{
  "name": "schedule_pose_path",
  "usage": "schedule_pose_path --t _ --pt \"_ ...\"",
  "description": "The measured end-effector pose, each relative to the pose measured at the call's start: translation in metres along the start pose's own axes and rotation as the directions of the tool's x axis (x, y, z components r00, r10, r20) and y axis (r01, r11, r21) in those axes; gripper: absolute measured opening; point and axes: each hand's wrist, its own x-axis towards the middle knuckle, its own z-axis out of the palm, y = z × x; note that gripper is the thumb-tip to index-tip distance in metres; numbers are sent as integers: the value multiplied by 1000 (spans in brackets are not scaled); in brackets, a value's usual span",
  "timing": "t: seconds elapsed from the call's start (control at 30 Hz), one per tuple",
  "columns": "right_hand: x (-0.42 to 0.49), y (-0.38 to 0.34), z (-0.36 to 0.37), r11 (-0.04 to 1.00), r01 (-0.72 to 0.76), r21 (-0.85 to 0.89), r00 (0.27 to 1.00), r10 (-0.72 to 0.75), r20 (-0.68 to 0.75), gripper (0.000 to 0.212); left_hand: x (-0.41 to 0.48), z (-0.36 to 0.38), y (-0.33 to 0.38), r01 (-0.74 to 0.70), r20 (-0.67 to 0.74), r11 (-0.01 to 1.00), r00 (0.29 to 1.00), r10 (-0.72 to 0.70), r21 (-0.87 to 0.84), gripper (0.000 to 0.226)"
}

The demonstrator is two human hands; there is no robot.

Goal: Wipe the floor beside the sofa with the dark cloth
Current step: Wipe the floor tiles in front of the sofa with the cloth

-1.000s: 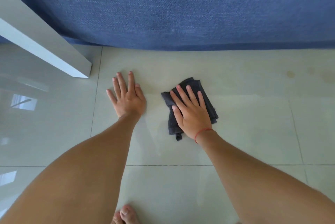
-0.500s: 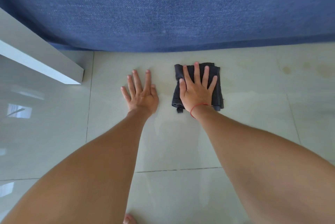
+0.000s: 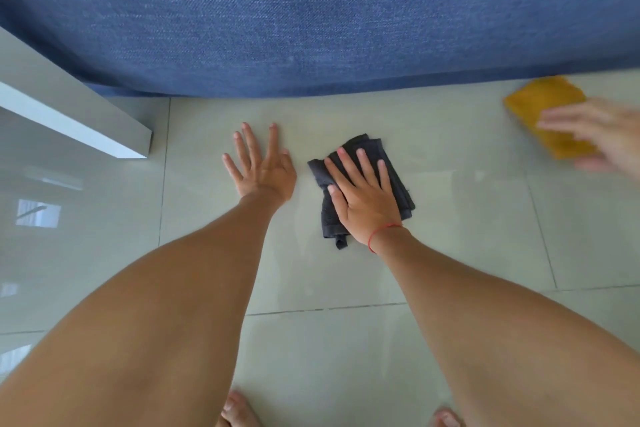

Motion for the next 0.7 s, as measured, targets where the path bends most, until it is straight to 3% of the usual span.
schedule_pose_path --t 0.17,0.37,0.7 --pt "-8 32 -2 983 -185 8 982 185 -28 55 1 8 20 -37 129 999 991 40 -31 58" --pt "31 24 -5 934 -355 41 931 357 -80 52 5 7 19 -30 163 999 986 36 -40 57" --pt "44 -4 -4 991 -133 14 989 134 -63 49 2 1 22 -17 210 997 977 32 -73 57"
